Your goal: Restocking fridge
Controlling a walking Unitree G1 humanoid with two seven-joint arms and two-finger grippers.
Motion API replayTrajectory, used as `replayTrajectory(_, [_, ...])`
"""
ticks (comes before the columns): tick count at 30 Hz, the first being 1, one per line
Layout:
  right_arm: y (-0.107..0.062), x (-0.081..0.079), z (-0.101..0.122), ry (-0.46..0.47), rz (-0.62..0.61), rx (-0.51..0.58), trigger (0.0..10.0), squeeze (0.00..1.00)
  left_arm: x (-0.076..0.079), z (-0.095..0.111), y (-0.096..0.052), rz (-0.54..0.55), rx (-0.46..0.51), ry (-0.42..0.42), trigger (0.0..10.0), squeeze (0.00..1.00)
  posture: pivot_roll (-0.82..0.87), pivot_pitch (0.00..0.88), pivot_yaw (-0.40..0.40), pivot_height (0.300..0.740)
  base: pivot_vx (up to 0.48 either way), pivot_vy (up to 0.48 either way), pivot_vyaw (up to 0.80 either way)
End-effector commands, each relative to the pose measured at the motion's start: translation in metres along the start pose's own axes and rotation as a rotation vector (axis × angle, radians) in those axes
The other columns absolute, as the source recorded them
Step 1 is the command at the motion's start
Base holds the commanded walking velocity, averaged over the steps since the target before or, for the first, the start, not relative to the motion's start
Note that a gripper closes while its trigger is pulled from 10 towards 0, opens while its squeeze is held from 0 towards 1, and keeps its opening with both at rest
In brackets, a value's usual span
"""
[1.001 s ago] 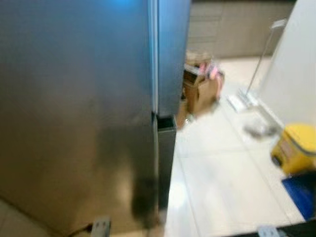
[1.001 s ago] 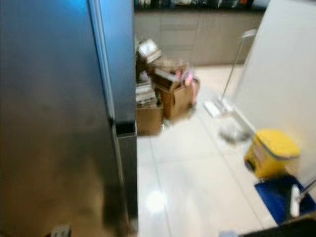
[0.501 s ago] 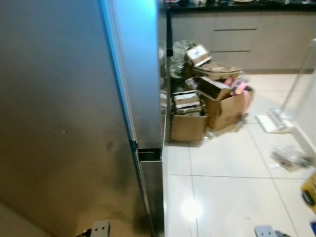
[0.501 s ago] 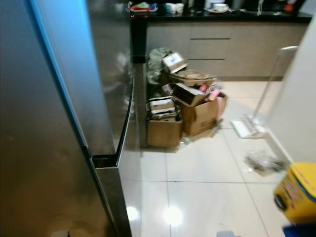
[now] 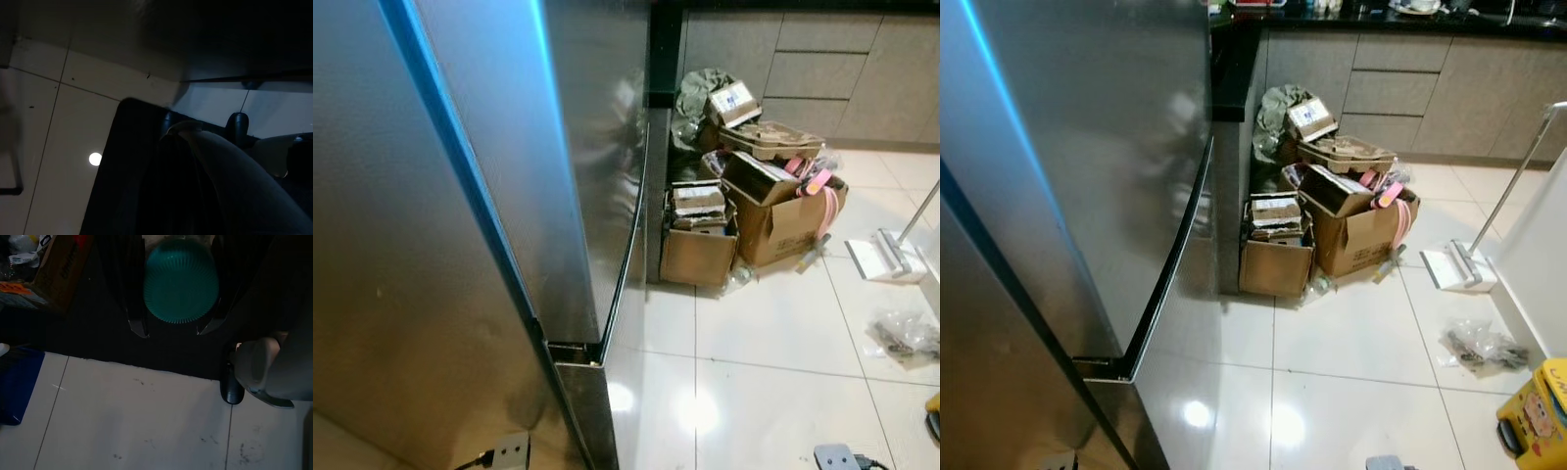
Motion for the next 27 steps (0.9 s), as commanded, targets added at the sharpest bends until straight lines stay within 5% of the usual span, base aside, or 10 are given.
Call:
replayTrajectory(1, [-0.0001,-0.0009,-0.0029,-0.006,0.005,-0.010,10.0,0.00,-0.0040,-0.0079,-0.0016,0.010,-0.029,0.013,10.0,0.00,-0.05,0.000,-0.027,0.740,0.000,0.000,0.00])
replayTrajectory(27, [-0.0006,0.0003,-0.0062,-0.003,0.008,-0.017,10.0,0.00,0.0026,-0.0138,-0.0014,0.004,-0.050,0.035,10.0,0.00,-0.05,0.000,-0.028,0.740,-0.315,0.000,0.00])
Point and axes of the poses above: a point about 5 cm out from each wrist's last joint towards the gripper, its own y axis pointing out of the wrist towards the gripper, its own z axis along the axis of the wrist's last joint, x = y × z, the point moved 6 cm from there along y, pointing out of the wrist towards the gripper, and after that the axes turned 9 degrees about y, right-handed, at the moved point
